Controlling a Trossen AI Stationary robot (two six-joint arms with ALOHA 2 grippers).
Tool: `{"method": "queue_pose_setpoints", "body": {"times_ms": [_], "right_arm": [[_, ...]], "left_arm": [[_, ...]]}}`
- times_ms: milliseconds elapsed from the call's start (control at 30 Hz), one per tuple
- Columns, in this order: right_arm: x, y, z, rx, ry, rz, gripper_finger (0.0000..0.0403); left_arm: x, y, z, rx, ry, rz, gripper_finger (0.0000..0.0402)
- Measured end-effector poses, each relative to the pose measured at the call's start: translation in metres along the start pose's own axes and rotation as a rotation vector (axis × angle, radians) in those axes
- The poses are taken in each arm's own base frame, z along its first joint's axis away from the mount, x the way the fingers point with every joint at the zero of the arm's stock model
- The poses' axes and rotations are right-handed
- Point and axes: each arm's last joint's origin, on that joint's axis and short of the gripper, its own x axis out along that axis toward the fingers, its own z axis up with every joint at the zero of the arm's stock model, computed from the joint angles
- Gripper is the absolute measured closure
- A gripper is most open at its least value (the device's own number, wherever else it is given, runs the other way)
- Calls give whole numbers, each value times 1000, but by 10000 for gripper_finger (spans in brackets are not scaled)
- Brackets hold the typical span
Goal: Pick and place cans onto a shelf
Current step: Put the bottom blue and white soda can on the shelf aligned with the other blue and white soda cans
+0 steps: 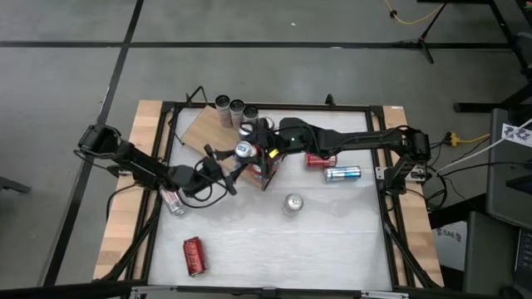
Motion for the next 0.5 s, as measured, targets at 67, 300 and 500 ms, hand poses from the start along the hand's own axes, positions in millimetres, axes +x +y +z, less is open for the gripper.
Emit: {"method": "queue_pose_setpoints", "body": {"times_ms": [67,300,500], "right_arm": [[0,0,-1,3,11,3,193],[0,2,-2,10,22,43,193],[-1,3,-2,15,24,95,193]], "left_arm": [[-1,-1,0,-23,0,-4,144],[-5,-4,0,-70,6,-24,150],[-5,-6,0,-72,2,-89,150]]}}
